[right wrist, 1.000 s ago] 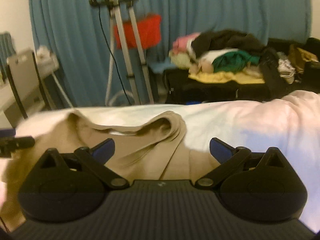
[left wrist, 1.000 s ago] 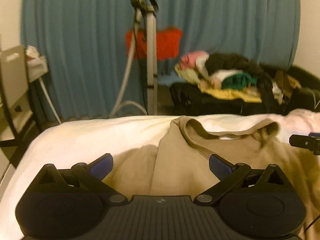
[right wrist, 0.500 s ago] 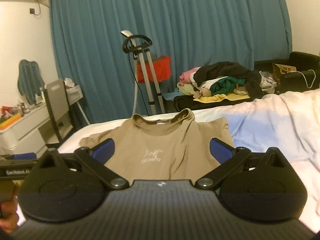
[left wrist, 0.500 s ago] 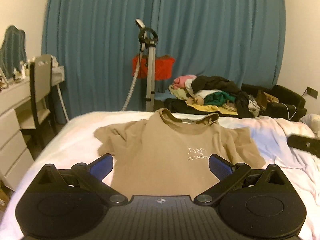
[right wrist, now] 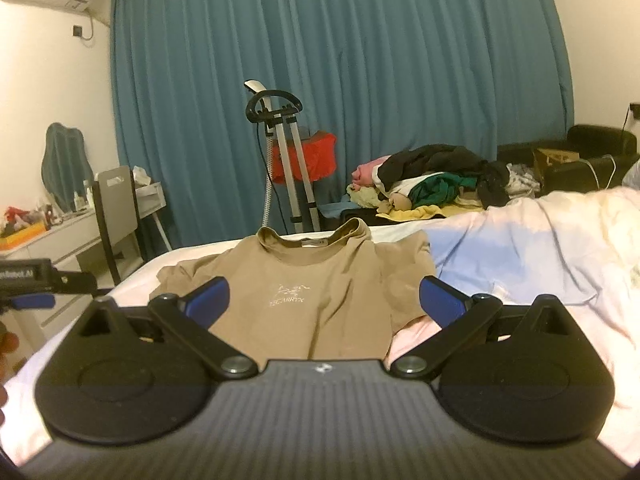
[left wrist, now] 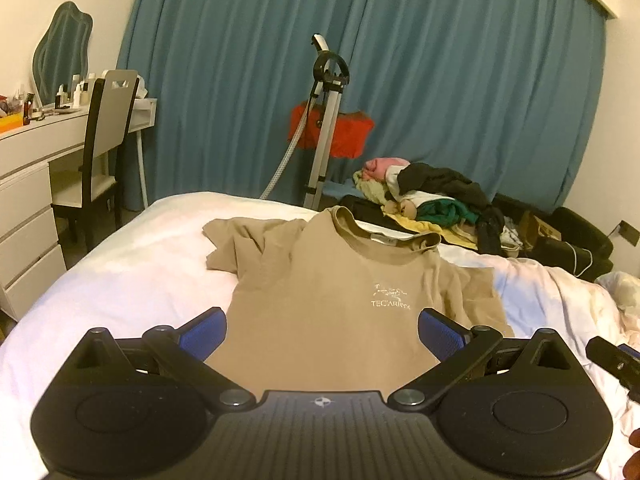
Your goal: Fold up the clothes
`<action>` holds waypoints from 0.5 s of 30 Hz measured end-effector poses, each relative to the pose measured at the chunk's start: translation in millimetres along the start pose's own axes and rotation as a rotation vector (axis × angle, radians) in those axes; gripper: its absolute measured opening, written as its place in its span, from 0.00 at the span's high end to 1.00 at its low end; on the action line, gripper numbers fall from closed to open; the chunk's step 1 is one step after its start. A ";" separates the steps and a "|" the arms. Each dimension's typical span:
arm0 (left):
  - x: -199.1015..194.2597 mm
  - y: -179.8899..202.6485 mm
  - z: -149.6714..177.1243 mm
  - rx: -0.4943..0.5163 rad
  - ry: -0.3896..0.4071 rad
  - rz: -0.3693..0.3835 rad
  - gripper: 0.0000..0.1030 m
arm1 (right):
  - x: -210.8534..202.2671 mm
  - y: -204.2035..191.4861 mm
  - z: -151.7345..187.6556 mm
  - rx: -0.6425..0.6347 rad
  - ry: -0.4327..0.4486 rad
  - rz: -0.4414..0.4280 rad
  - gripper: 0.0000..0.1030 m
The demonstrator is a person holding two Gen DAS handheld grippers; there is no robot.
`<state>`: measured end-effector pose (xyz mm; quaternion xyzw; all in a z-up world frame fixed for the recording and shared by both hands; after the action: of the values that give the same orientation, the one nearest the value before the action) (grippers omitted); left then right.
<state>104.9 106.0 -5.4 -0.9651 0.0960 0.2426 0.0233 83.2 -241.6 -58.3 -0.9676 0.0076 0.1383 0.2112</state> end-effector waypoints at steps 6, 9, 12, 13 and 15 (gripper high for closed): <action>20.5 7.6 4.8 -0.021 -0.039 0.000 0.00 | 7.9 9.3 3.5 0.037 -0.001 0.004 0.00; 30.4 6.1 7.4 -0.049 -0.074 0.017 0.00 | 12.5 15.0 8.7 0.060 -0.016 0.013 0.00; 44.4 1.6 10.6 -0.114 -0.135 0.056 0.00 | 19.8 16.1 13.7 0.062 -0.023 0.027 0.00; 49.8 -1.8 12.4 -0.146 -0.157 0.059 0.00 | 23.0 15.7 15.1 0.063 -0.027 0.028 0.00; 60.8 -9.9 14.7 -0.206 -0.199 0.059 0.00 | 28.7 15.9 17.9 0.077 -0.034 0.026 0.00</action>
<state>152.6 106.5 -47.1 -0.9303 0.0964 0.3462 -0.0735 104.9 -247.5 -88.1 -0.9560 0.0218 0.1573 0.2468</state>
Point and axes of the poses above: each gripper's, at about its wrist camera, not at the fingertips, and x roughly the way its jaws point, y to its right, z to its underside, the point moved 2 cm from there along x, roughly the way its jaws point, and after that the axes turned 12 degrees about x, right-handed, at the moved point
